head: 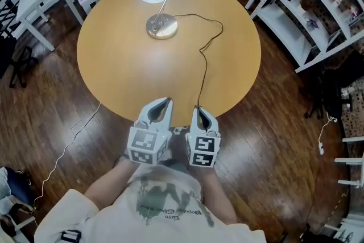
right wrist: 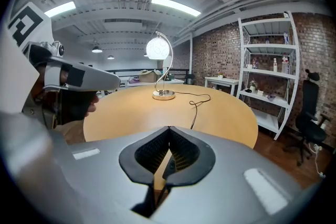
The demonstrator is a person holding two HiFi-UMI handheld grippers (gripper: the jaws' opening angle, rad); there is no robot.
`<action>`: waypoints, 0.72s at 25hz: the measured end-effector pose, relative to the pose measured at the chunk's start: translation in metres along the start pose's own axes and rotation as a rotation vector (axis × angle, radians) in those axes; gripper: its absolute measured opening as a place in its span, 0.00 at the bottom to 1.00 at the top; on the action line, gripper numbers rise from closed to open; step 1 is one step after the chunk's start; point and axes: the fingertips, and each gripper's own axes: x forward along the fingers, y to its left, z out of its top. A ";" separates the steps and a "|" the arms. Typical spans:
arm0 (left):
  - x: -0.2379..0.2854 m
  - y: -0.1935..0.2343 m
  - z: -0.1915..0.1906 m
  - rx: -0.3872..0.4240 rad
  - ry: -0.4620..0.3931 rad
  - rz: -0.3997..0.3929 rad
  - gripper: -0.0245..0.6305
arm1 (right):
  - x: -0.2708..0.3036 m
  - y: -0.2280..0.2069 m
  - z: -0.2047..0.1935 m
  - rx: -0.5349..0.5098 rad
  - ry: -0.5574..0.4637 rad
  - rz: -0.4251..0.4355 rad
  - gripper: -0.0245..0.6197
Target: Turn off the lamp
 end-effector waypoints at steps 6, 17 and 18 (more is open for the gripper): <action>0.008 0.004 -0.007 -0.015 0.015 0.004 0.03 | 0.015 -0.010 -0.034 -0.004 0.098 -0.007 0.04; 0.008 0.010 -0.013 -0.027 0.030 0.024 0.03 | 0.032 -0.015 -0.061 -0.051 0.205 -0.010 0.04; 0.008 0.010 -0.013 -0.028 0.030 0.025 0.03 | 0.033 -0.015 -0.062 -0.065 0.209 -0.010 0.04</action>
